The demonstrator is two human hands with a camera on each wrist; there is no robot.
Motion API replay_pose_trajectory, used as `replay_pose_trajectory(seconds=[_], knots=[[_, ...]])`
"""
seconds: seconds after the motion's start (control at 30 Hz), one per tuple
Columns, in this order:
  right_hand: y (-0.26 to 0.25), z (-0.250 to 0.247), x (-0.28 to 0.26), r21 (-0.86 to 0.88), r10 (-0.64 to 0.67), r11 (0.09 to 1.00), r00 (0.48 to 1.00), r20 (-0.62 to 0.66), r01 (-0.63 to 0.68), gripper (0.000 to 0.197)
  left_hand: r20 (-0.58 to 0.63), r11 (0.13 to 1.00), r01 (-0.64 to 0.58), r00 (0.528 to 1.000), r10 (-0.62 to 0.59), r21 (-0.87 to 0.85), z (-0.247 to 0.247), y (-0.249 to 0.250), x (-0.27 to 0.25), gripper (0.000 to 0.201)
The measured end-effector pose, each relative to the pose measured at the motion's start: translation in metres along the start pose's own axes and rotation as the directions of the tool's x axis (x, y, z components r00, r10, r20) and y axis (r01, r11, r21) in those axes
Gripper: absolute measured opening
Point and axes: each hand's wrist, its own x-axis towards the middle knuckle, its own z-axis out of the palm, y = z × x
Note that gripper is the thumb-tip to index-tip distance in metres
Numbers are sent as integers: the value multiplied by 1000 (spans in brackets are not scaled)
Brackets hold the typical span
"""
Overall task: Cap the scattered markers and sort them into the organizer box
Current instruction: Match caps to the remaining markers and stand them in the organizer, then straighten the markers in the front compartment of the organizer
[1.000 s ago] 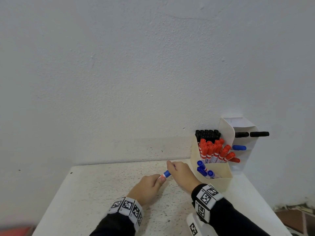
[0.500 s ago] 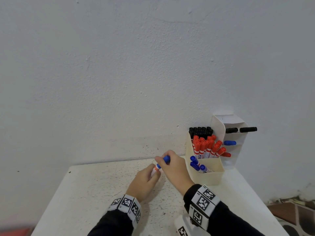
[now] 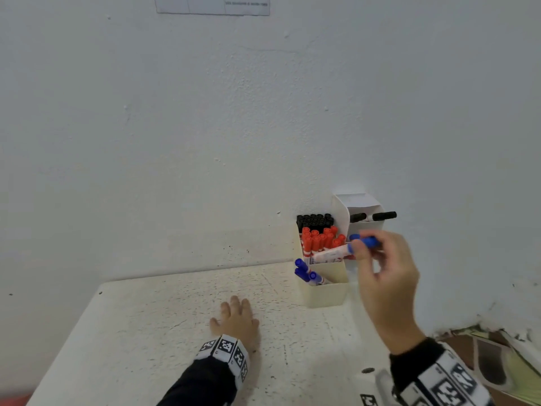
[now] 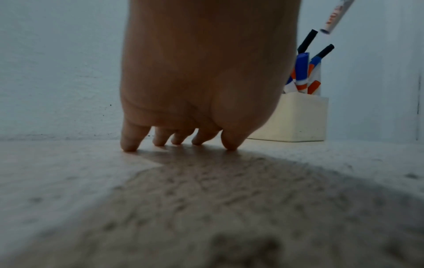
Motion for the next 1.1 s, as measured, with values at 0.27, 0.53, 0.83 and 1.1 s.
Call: replay_pose_trajectory(seconds=[0.27,0.53,0.83,1.1], knots=[[65,-43,23,-136,88,985,985,-148,-108,28,-3,998,9,1000,-9,60,5,2,2,59],[113,-8,18,-214,105,971,994,-41,-111,14,-5,996,12,1000,-11,85,3,5,-1,59],[124,15,14,-250,418,894,893,165,-372,24,-27,997,-4,1000,6,80,3,4,-1,58],[91,16,-12,-285,387,904,894,227,-320,20,-246,993,-102,966,85,-59,-12,19,-9,49]])
